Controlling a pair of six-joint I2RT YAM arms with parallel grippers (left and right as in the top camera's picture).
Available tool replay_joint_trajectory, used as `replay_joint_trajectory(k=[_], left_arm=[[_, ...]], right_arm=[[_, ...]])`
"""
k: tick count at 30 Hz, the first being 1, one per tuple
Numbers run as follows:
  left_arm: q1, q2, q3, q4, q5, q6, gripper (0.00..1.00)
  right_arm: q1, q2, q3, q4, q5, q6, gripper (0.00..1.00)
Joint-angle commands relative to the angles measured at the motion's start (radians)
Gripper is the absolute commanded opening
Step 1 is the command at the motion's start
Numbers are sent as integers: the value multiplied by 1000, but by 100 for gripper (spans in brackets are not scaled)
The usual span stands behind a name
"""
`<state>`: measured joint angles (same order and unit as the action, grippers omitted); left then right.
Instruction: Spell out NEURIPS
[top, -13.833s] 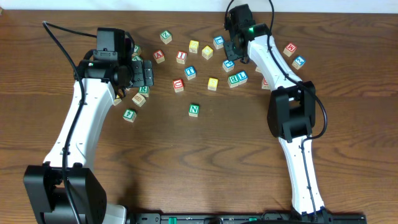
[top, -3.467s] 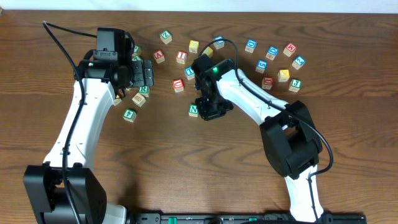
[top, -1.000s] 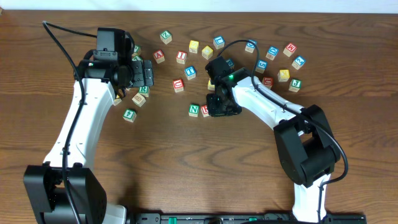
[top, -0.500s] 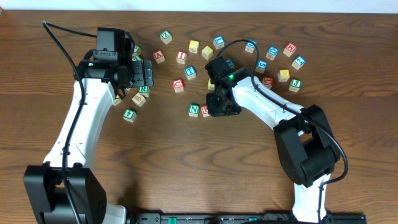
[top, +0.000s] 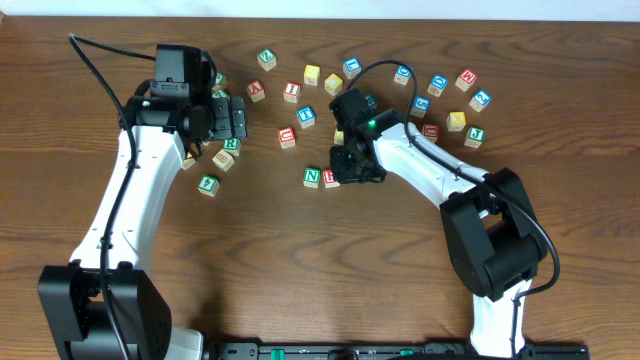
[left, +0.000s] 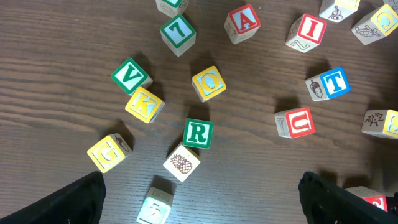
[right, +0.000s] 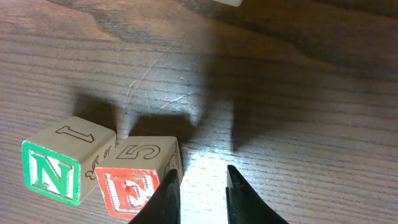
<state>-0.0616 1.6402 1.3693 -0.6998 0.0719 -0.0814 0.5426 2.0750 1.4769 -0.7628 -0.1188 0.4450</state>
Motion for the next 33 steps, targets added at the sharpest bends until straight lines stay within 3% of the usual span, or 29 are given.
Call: replay_joint_trajectory(k=[1, 33], left_arm=[[2, 9, 24, -3, -9, -5, 98], [2, 9, 24, -3, -9, -5, 98]], right_arm=[[-5, 20, -6, 5, 7, 14, 20], [12, 20, -6, 40, -76, 41, 20]])
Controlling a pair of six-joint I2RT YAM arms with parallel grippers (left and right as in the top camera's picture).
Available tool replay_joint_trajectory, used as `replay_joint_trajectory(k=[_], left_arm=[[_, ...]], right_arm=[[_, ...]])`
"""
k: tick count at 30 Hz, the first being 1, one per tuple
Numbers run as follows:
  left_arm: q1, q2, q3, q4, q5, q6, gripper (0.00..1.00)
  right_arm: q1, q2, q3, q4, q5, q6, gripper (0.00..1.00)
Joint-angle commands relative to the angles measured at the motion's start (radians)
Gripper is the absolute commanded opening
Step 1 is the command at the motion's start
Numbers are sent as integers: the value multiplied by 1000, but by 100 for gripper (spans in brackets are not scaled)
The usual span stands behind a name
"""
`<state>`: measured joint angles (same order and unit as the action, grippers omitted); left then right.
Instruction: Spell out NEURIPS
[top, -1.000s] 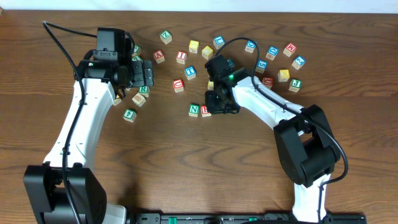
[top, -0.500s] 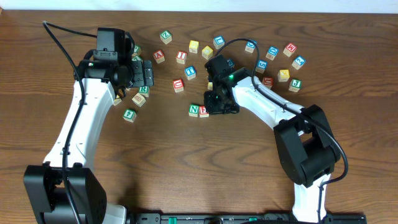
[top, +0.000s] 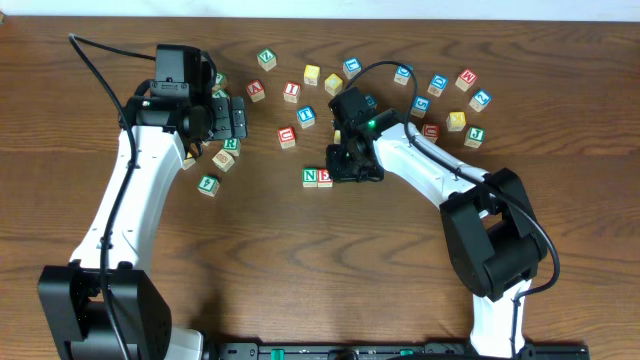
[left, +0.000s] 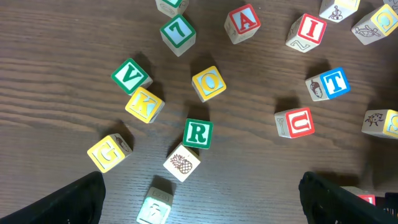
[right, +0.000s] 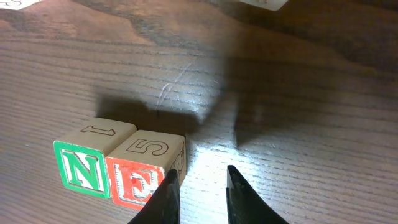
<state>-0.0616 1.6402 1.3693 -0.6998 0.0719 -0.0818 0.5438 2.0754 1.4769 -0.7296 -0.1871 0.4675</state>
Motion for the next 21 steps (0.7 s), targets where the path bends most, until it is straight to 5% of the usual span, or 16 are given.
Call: replay_joint_trajectory(k=[1, 21], left_arm=[[2, 9, 24, -3, -9, -5, 98], [2, 9, 24, -3, -9, -5, 98]], right_arm=[[11, 19, -6, 8, -7, 18, 19], [1, 10, 143, -103, 55, -65, 17]])
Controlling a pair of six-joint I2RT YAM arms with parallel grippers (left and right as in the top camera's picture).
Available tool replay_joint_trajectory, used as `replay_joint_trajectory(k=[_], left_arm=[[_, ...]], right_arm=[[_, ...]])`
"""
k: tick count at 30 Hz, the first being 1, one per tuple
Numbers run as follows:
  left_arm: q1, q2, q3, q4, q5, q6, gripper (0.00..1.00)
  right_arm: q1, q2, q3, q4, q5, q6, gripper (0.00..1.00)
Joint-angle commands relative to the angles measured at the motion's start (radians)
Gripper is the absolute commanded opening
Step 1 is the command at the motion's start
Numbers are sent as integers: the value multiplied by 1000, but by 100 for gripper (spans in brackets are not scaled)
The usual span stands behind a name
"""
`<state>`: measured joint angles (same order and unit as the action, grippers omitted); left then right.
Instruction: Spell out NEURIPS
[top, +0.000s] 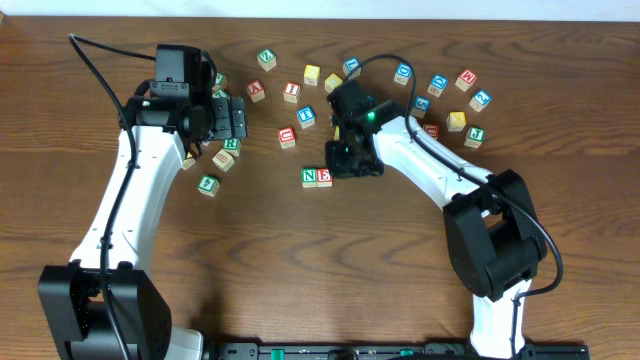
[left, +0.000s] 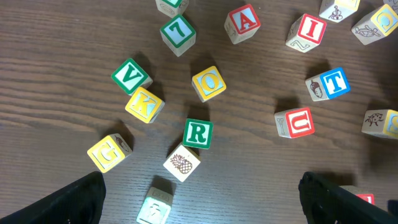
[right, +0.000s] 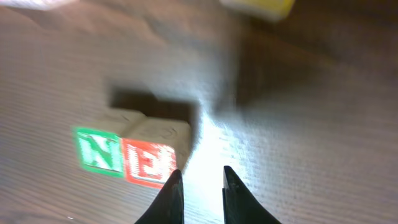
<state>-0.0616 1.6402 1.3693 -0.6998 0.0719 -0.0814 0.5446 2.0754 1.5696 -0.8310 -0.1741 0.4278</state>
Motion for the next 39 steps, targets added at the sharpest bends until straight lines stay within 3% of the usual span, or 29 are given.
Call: replay_joint_trajectory(k=[1, 5, 15, 39], left_arm=[[2, 9, 24, -3, -9, -6, 98], [2, 9, 24, -3, -9, -5, 98], [2, 9, 24, -3, -9, -5, 98], [2, 9, 24, -3, -9, -5, 98]], right_arm=[[0, 10, 58, 6, 45, -26, 18], [5, 14, 59, 71, 44, -25, 22], [73, 80, 58, 195, 54, -24, 19], [110, 117, 58, 198, 119, 47, 14]])
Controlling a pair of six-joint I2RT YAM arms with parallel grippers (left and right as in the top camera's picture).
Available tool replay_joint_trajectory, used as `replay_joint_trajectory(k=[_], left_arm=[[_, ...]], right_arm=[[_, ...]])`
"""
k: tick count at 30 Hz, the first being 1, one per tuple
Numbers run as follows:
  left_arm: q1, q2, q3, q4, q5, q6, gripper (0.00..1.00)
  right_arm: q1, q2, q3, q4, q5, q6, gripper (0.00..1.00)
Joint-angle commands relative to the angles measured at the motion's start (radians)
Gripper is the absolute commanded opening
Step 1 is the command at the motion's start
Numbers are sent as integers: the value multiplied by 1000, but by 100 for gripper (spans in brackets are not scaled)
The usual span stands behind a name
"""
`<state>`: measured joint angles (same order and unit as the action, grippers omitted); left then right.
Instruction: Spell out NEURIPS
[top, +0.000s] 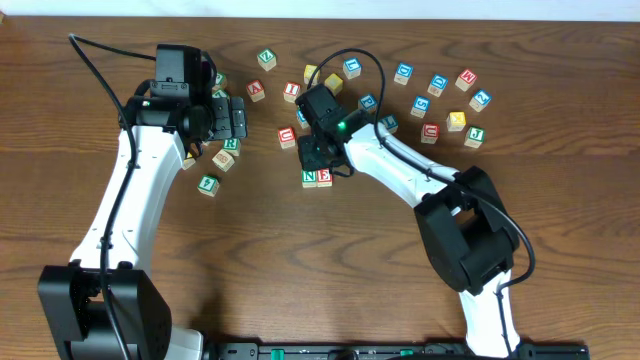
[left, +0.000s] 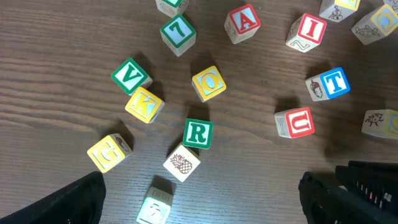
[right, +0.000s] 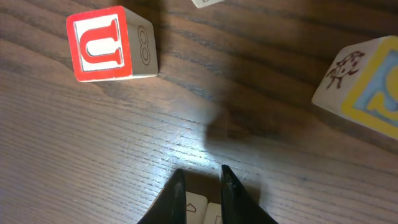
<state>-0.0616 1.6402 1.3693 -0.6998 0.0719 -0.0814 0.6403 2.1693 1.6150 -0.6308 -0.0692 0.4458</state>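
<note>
The green N block (top: 310, 178) and red E block (top: 325, 178) stand side by side in a row at mid table. My right gripper (top: 319, 160) hangs just behind them, shut and holding nothing. In the right wrist view its fingertips (right: 178, 194) sit over the pale tops of those two blocks, and the red U block (right: 109, 43) lies ahead to the left. My left gripper (top: 238, 118) is open and empty above the left cluster. Below it lie the green R block (left: 198, 134), the U block (left: 295, 122) and the red I block (left: 308, 30).
Several loose letter blocks are scattered across the far half of the table, among them a yellow picture block (right: 364, 87) right of my right gripper. V (left: 130, 76), K (left: 144, 104), O (left: 209, 83), T (left: 328, 84) and A (left: 243, 22) crowd the left cluster. My right arm (left: 370, 186) reaches into the left wrist view.
My right gripper has moved left and away from the E block's right side to just behind the N and E pair, with the U block now ahead. The left arm has not moved.
At first my shut right gripper stood at the right side of the E block, which sat slightly askew beside N. Then N and E stood flush in a row. The gripper then drew back from them and now hangs behind the pair. The left gripper stayed open throughout.
</note>
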Motion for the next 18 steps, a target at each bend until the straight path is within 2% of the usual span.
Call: replay_joint_trajectory(k=[1, 18], left_arm=[[2, 9, 24, -3, -9, -5, 98], [2, 9, 24, -3, -9, -5, 98]], right_arm=[[15, 25, 13, -2, 14, 33, 14], [16, 26, 13, -47, 5, 55, 13]])
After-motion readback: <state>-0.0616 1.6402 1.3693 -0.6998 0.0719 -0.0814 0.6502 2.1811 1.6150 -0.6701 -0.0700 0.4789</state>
